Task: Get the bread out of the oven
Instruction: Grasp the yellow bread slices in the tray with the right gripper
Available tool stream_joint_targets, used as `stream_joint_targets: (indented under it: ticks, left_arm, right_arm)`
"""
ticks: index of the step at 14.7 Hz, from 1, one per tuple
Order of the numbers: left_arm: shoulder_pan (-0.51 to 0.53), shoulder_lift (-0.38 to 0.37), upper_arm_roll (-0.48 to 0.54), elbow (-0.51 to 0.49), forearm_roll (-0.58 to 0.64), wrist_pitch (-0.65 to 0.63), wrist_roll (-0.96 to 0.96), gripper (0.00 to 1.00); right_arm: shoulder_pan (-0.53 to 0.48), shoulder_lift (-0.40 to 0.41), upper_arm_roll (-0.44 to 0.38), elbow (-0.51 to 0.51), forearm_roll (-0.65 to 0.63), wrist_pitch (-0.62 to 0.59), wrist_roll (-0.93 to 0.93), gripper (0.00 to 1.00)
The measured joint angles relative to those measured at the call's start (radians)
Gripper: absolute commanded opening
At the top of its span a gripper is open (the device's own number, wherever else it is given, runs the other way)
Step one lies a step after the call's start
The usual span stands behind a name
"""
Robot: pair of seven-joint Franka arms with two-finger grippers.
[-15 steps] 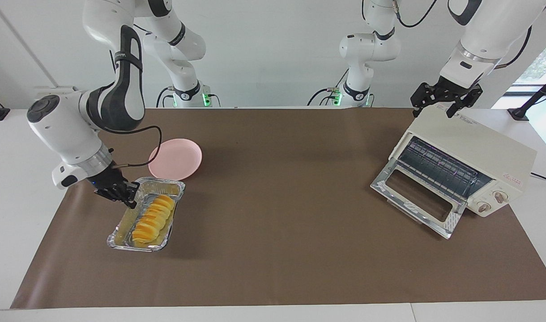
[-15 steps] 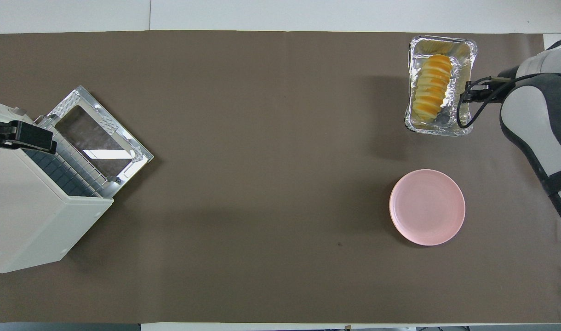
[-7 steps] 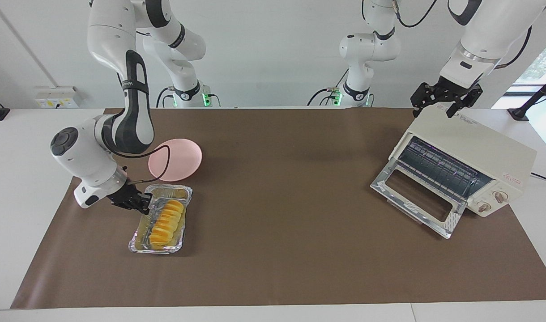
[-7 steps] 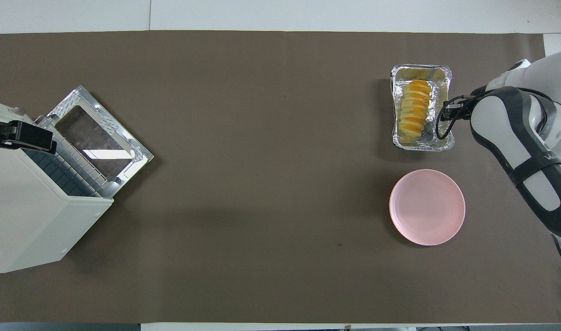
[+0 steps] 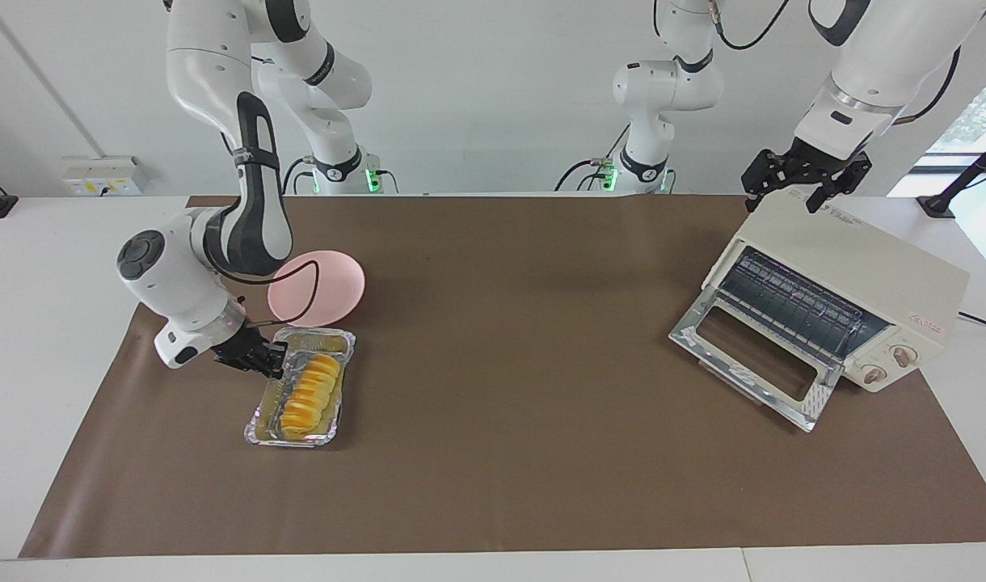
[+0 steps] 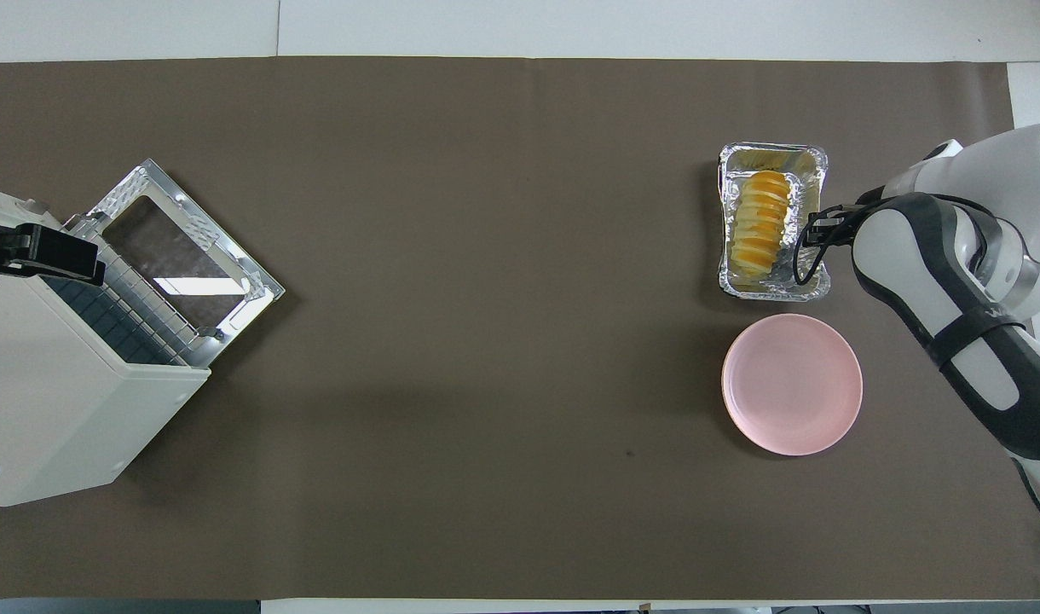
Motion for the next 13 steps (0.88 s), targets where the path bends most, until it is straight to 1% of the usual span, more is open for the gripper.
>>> stream_joint_targets:
  ticks: [2,4,6,8,10,13]
  left_arm:
    - [0.000,0.000,0.000,0.000,0.000,0.000,0.000,1.00]
    - [0.000,0.000,0.000,0.000,0.000,0.000,0.000,1.00]
    - [0.000,0.000,0.000,0.000,0.000,0.000,0.000,1.00]
    - [0.000,0.000,0.000,0.000,0.000,0.000,0.000,1.00]
    - [0.000,0.000,0.000,0.000,0.000,0.000,0.000,1.00]
    - [0.000,0.000,0.000,0.000,0.000,0.000,0.000,1.00]
  right_arm:
    - [0.013,-0.016,0.001,0.023,-0.006,-0.016,0.000,1.00]
    - [0.023,-0.029,0.001,0.081,-0.032,-0.060,0.000,1.00]
    - [0.028,-0.030,0.001,0.111,-0.050,-0.059,0.000,1.00]
    - [0.041,-0.013,0.001,0.111,-0.052,-0.032,0.008,1.00]
    - [0.071,0.023,0.001,0.111,-0.054,0.003,0.033,1.00]
    - [0.107,0.058,0.000,0.111,-0.061,0.021,0.049,1.00]
